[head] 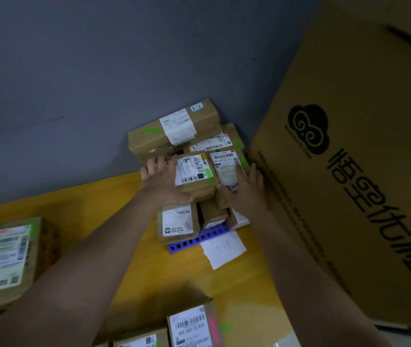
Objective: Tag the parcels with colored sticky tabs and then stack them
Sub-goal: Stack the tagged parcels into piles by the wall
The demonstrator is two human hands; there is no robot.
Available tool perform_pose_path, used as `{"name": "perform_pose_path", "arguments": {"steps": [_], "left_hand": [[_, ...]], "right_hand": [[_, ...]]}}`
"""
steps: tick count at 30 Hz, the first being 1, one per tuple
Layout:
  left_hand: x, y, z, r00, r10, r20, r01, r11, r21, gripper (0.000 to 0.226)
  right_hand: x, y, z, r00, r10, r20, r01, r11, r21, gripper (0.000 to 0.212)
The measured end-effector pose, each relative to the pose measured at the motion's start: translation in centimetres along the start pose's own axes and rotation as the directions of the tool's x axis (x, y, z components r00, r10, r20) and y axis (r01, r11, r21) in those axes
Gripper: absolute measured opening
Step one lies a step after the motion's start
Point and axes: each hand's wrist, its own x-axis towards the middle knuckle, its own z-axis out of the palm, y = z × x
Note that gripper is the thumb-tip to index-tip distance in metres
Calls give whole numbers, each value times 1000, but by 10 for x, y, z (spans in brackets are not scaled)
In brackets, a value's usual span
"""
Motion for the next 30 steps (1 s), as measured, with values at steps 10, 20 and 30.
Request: {"name": "perform_pose_path", "arguments": {"steps": [10, 20, 30], "left_hand": [[4, 14, 1, 1000, 22, 7, -22, 1000, 17, 131], [-30, 9, 8, 990, 101, -100, -127, 947, -295, 101], [-171, -5, 77, 990, 139, 38, -123, 953, -278, 67]], "right_hand": [[-8, 20, 14, 982, -92, -163, 117, 982, 151, 59], [-68, 25, 16, 945, -171, -278, 228, 955, 187, 42], [-218, 43, 74, 985, -134, 107, 106, 966, 235, 40]]}}
